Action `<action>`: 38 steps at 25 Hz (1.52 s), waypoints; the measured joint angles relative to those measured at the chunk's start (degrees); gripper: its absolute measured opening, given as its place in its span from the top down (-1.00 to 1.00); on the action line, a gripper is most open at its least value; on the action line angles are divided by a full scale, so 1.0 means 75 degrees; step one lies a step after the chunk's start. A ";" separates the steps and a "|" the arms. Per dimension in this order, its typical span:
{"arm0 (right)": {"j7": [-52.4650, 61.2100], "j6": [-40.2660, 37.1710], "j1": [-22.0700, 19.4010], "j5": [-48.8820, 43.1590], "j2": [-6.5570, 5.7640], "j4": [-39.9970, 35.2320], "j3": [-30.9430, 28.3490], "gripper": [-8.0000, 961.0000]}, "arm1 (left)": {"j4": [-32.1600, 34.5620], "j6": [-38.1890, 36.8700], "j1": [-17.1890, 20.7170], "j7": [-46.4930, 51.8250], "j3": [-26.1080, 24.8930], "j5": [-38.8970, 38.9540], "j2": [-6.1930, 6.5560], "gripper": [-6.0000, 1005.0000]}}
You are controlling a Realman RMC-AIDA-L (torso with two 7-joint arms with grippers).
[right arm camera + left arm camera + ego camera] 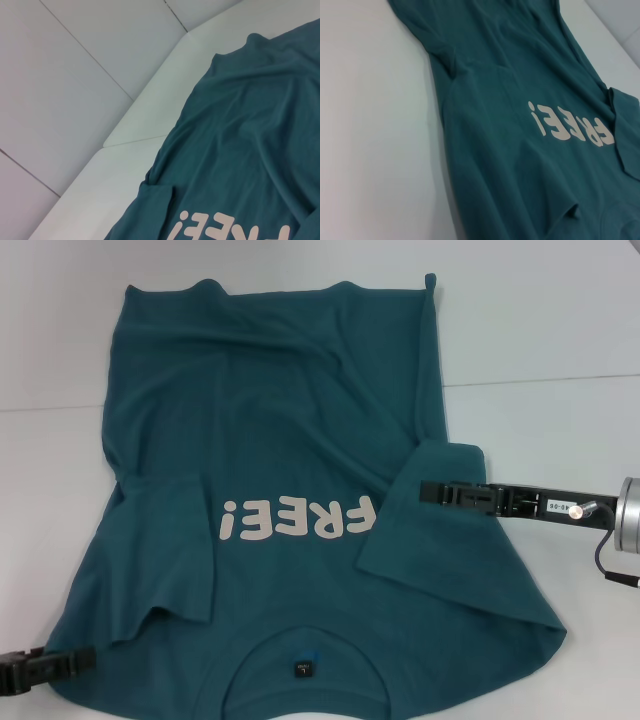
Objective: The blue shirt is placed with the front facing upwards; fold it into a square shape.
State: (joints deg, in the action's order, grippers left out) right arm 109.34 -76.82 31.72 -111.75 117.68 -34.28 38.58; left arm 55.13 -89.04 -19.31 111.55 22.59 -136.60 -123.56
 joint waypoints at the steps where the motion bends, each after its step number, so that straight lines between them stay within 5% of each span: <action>1: 0.0001 -0.0003 0.0000 0.0016 0.0000 -0.0001 0.0000 -0.78 | 0.0008 0.0018 -0.0002 0.0000 0.0002 -0.0003 0.0000 -0.64; 8: -0.0032 -0.0084 -0.0011 0.0100 0.0000 0.0003 -0.0009 -0.78 | 0.0022 0.0237 -0.0052 0.0152 0.0116 -0.0154 0.0007 -0.63; 14: -0.0049 -0.0084 -0.0015 0.0111 0.0000 0.0011 -0.0013 -0.78 | 0.0021 0.0338 -0.0138 0.0236 0.0167 -0.0207 0.0020 -0.20; 16: -0.0049 -0.0084 -0.0025 0.0111 0.0000 0.0012 -0.0012 -0.78 | 0.0022 0.0363 -0.0149 0.0262 0.0196 -0.0212 0.0021 0.28; 22: -0.0053 -0.0083 -0.0048 0.0112 -0.0002 0.0012 -0.0034 -0.78 | 0.0022 0.0416 -0.0149 0.0292 0.0218 -0.0222 0.0025 0.74; 28: -0.0057 -0.0131 -0.0129 0.0107 -0.0053 -0.0033 -0.0035 -0.77 | 0.0029 0.0417 -0.0151 0.0313 0.0216 -0.0222 0.0067 0.99; 38: 0.0450 -0.1067 -0.0532 -0.0727 -0.0638 -0.0003 0.0036 -0.77 | 0.0033 0.0248 -0.0212 0.0396 0.0210 -0.0232 0.0107 0.99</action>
State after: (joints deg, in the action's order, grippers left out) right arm 112.71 -84.82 27.73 -117.20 112.90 -34.30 38.85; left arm 55.37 -87.18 -20.90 114.52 24.17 -138.34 -122.75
